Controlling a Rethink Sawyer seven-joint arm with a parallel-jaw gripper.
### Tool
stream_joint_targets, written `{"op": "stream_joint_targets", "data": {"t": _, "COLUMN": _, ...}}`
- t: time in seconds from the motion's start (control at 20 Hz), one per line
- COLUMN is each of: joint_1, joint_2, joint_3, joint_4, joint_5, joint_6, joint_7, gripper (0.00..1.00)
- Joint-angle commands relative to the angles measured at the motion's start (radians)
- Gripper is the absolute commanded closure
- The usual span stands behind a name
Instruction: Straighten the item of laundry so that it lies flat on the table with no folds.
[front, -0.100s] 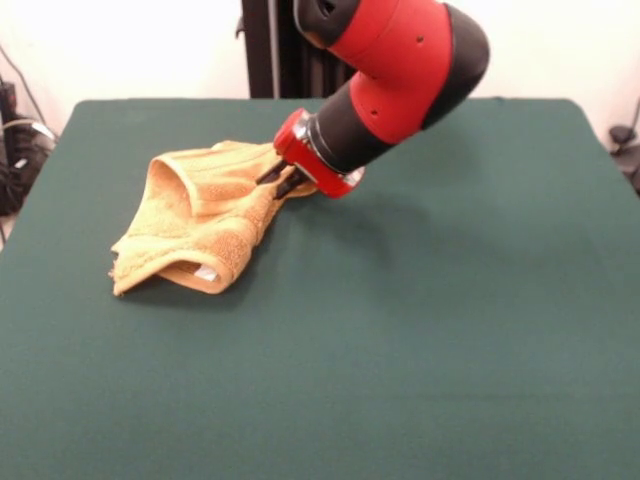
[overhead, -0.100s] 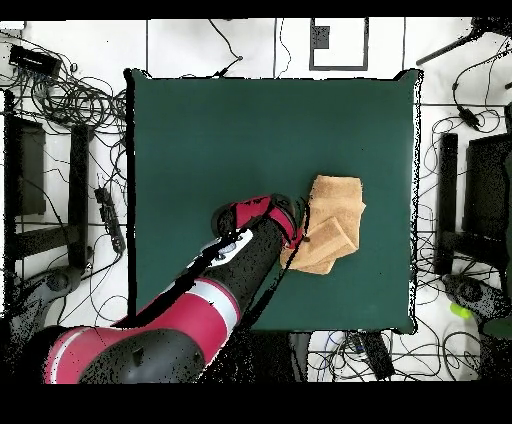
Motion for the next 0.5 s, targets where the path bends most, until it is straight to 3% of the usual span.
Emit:
{"op": "stream_joint_targets", "data": {"t": 0.05, "joint_1": 0.035, "joint_2": 0.098, "joint_3": 0.267, "joint_4": 0.036, "joint_5": 0.174, "joint_6": -0.083, "joint_7": 0.295, "gripper": 0.00}}
{"op": "stream_joint_targets", "data": {"t": 0.2, "joint_1": 0.024, "joint_2": 0.076, "joint_3": 0.266, "joint_4": 0.068, "joint_5": 0.153, "joint_6": -0.124, "joint_7": 0.258, "gripper": 0.00}}
{"op": "stream_joint_targets", "data": {"t": 0.5, "joint_1": -0.091, "joint_2": -0.023, "joint_3": 0.330, "joint_4": 0.173, "joint_5": 0.096, "joint_6": -0.222, "joint_7": 0.112, "gripper": 0.00}}
